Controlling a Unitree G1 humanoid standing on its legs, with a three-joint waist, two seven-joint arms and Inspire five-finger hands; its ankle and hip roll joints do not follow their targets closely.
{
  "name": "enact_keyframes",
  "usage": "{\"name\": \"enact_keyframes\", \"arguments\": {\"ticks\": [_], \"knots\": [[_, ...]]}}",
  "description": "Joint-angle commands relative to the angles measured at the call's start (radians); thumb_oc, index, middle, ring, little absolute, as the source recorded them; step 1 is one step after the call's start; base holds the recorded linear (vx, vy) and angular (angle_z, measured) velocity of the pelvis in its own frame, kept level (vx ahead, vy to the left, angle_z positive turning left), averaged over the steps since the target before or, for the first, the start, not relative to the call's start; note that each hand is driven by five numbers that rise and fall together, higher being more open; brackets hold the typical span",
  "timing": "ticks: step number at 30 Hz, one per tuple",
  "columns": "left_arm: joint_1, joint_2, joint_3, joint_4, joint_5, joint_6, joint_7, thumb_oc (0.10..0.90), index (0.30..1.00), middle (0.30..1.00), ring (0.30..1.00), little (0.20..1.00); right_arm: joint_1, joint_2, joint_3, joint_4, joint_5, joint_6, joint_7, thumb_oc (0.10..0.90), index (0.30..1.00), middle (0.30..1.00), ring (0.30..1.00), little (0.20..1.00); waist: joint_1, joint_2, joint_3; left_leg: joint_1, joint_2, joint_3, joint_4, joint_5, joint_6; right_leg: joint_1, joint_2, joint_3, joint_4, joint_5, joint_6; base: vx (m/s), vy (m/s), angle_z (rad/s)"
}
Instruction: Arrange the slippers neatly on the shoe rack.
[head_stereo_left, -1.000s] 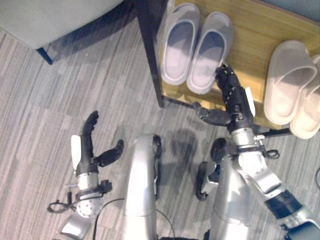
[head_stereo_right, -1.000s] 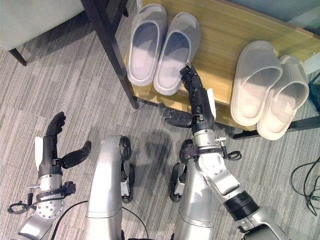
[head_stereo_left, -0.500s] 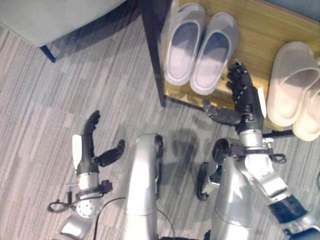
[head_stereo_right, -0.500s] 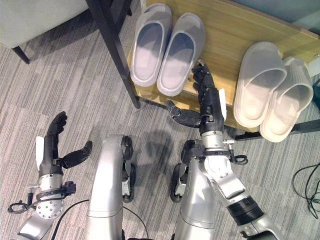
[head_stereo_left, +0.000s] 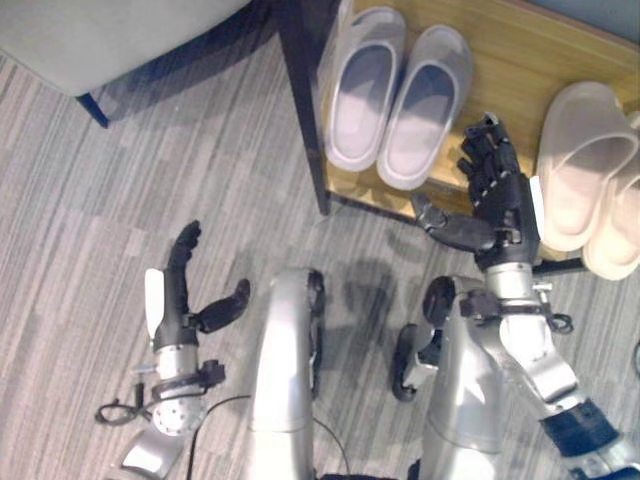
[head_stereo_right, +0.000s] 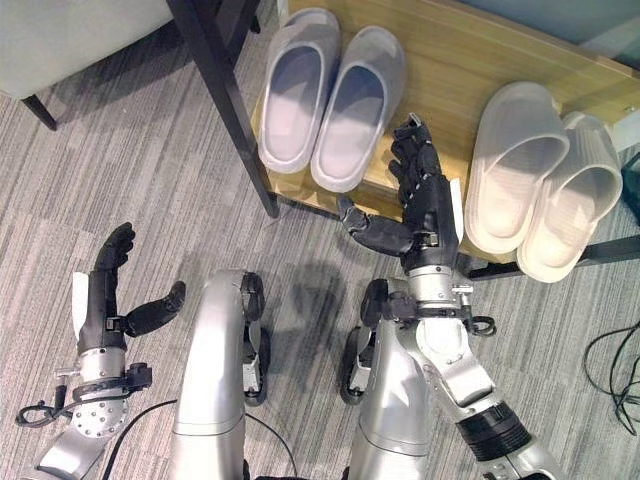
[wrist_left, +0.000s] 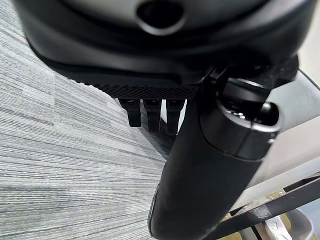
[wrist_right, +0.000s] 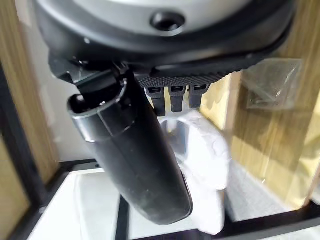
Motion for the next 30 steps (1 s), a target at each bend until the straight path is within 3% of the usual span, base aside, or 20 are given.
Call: {"name": "enact_keyframes", "arguments": {"ticks": [1,9,10,13,15,17,18,20,22,29,30], "knots": [[-0.056,0.015,0.038,-0.092,0.061,-0.098,0.03,0.8,0.9,0.9,0.9,0.9,-0.056,-0.017,-0.104,-0.183,-0.125,-0.143,0.004,0.8,0.9,0.9,0.9,0.9,0.015,-0.031,-0.032,-0.022,-0.072,-0.102,-0.069,0.055,-0.028,-0.003,-0.003,0.037,-0.074,0.055,-0.062,-0.02,-0.088,0.0],[-0.145,0.019,0.039,-0.086,0.097,-0.129,0.005,0.8,0.9,0.9,0.9,0.9,-0.04,-0.024,-0.112,-0.201,-0.209,-0.119,0.025,0.8,0.9,0.9,0.9,0.9,-0.002,-0.047,-0.032,-0.022,-0.075,-0.075,-0.225,0.115,-0.041,-0.003,0.007,0.026,-0.239,0.125,-0.062,-0.07,-0.05,-0.03],[-0.222,0.014,0.031,-0.072,0.102,-0.134,-0.024,0.8,0.9,0.9,0.9,0.9,-0.059,-0.009,-0.107,-0.181,-0.216,-0.11,0.048,0.8,0.9,0.9,0.9,0.9,0.0,-0.058,-0.032,-0.022,-0.082,-0.075,-0.333,0.162,-0.041,-0.003,0.023,0.015,-0.34,0.171,-0.053,-0.13,-0.035,-0.15],[-0.268,0.009,0.036,-0.077,0.118,-0.139,-0.036,0.8,0.9,0.9,0.9,0.9,-0.072,0.001,-0.11,-0.159,-0.227,-0.1,0.064,0.8,0.9,0.9,0.9,0.9,0.002,-0.057,-0.032,-0.022,-0.083,-0.081,-0.394,0.198,-0.04,0.003,0.022,0.002,-0.4,0.194,-0.049,-0.1,-0.009,-0.14],[-0.299,-0.002,0.028,-0.079,0.132,-0.149,-0.059,0.8,0.9,0.9,0.9,0.9,-0.061,0.031,-0.094,-0.129,-0.117,-0.126,0.134,0.8,0.9,0.9,0.9,0.9,-0.002,-0.042,-0.066,-0.022,-0.06,-0.1,-0.479,0.254,-0.039,0.024,0.009,-0.039,-0.499,0.217,-0.04,-0.08,0.026,-0.09],[-0.293,-0.001,0.023,-0.082,0.135,-0.15,-0.072,0.8,0.9,0.9,0.9,0.9,-0.044,0.045,-0.09,-0.117,-0.053,-0.13,0.171,0.8,0.9,0.9,0.9,0.9,-0.002,-0.036,-0.105,-0.021,-0.046,-0.11,-0.527,0.274,-0.037,0.033,0.004,-0.051,-0.557,0.234,-0.034,-0.01,0.025,-0.01],[-0.274,-0.003,0.003,-0.076,0.127,-0.157,-0.096,0.8,0.9,0.9,0.9,0.9,-0.015,0.053,-0.077,-0.082,-0.003,-0.125,0.215,0.8,0.9,0.9,0.9,0.9,-0.003,-0.046,-0.137,0.04,-0.021,-0.113,-0.613,0.291,-0.035,0.095,-0.004,-0.074,-0.659,0.264,-0.02,-0.04,0.017,0.02],[-0.26,-0.003,-0.003,-0.071,0.115,-0.16,-0.113,0.8,0.9,0.9,0.9,0.9,0.001,0.057,-0.074,-0.077,0.008,-0.121,0.235,0.8,0.9,0.9,0.9,0.9,0.0,-0.048,-0.148,0.086,-0.013,-0.118,-0.663,0.302,-0.036,0.141,0.002,-0.084,-0.72,0.278,-0.014,-0.04,0.015,0.0],[-0.218,-0.013,-0.023,-0.062,0.086,-0.163,-0.164,0.8,0.9,0.9,0.9,0.9,0.085,0.07,-0.077,0.014,-0.024,-0.082,0.251,0.8,0.9,0.9,0.9,0.9,-0.009,-0.069,-0.179,0.244,0.012,-0.109,-0.852,0.339,-0.036,0.285,-0.002,-0.118,-0.913,0.325,0.008,0.0,0.0,0.0],[-0.198,-0.041,-0.085,-0.022,0.053,-0.148,-0.25,0.8,0.9,0.9,0.9,0.9,0.157,0.143,-0.068,0.248,-0.101,-0.027,0.225,0.8,0.9,0.9,0.9,0.9,-0.031,-0.096,-0.215,0.498,0.019,-0.089,-1.12,0.398,-0.045,0.529,-0.017,-0.141,-1.172,0.376,0.026,0.03,0.008,0.08],[-0.18,-0.046,-0.108,-0.013,0.043,-0.142,-0.286,0.8,0.9,0.9,0.9,0.9,0.185,0.163,-0.062,0.325,-0.123,-0.008,0.232,0.8,0.9,0.9,0.9,0.9,-0.033,-0.1,-0.226,0.6,0.016,-0.082,-1.221,0.418,-0.045,0.618,-0.018,-0.148,-1.256,0.399,0.038,0.06,0.015,0.12]]}}
